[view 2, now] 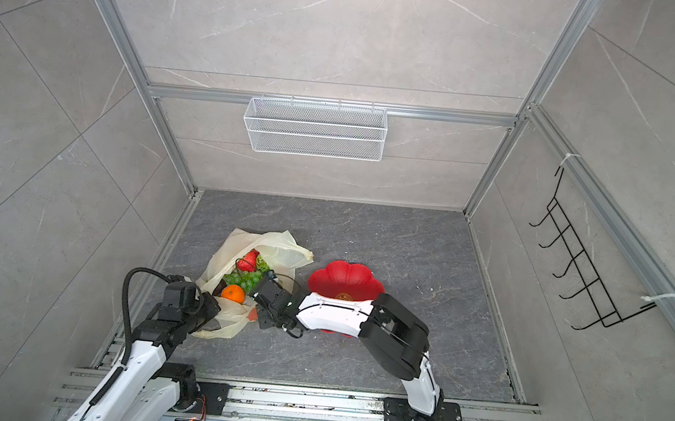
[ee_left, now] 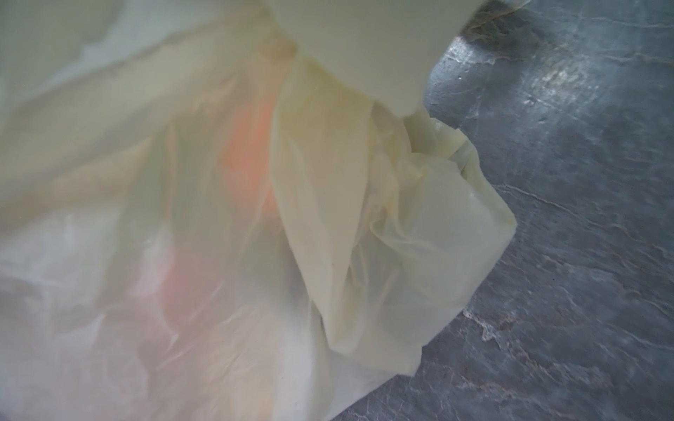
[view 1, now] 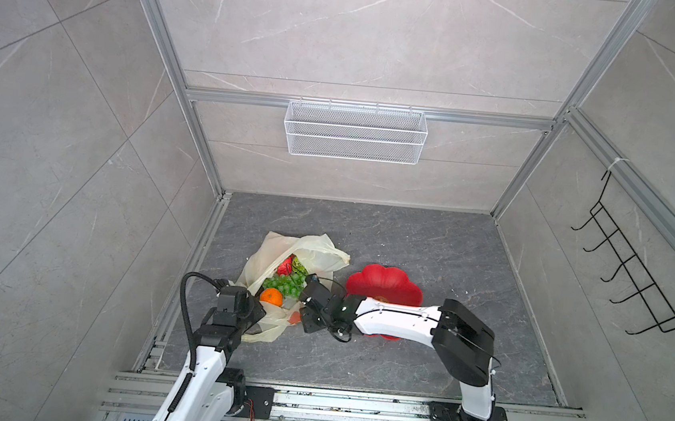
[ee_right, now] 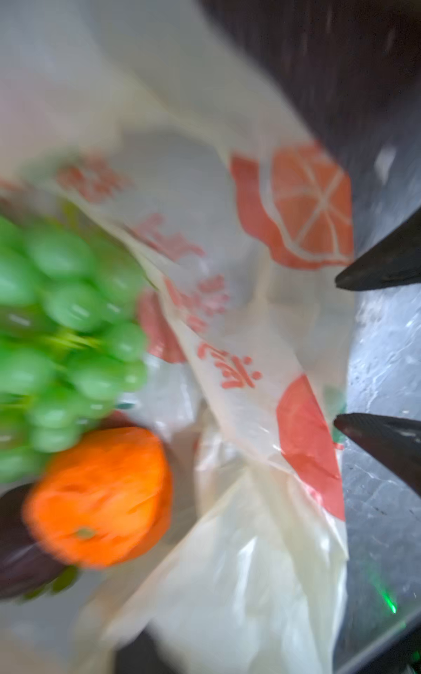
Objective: Take the fake fruits out of the plastic bag
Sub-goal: 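Release the plate and reach the right gripper into the bag mouth, then push the right gripper deeper into the bag toward the green fruit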
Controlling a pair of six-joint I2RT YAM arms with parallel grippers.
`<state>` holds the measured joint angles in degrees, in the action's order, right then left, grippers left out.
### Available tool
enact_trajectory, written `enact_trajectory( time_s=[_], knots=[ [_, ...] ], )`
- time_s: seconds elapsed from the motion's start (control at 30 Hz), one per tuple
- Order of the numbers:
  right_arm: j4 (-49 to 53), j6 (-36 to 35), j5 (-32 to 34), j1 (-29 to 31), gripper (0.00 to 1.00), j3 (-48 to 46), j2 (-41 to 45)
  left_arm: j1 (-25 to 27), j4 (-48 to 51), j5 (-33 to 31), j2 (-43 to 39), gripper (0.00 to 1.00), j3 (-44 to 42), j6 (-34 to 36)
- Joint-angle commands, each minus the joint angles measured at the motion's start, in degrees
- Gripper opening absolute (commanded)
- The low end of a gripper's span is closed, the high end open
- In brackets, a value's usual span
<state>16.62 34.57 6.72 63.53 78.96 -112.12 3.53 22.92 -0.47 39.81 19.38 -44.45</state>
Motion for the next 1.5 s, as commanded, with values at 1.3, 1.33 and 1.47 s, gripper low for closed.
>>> enact_trajectory(
  time_s=[1.3, 1.33, 1.47],
  knots=[
    [27.0, -0.1, 5.6, -11.5, 0.74, 62.2, -38.0, -0.1, -11.2, 10.2, 3.3, 0.09, 0.8, 10.7],
    [26.8, -0.1, 5.3, -11.5, 0.75, 62.4, -38.3, -0.1, -11.2, 10.2, 3.3, 0.09, 0.8, 10.7],
    [25.3, -0.2, 3.4, -11.7, 0.80, 62.5, -38.9, -0.1, -11.2, 10.2, 3.3, 0.09, 0.8, 10.7]
  ],
)
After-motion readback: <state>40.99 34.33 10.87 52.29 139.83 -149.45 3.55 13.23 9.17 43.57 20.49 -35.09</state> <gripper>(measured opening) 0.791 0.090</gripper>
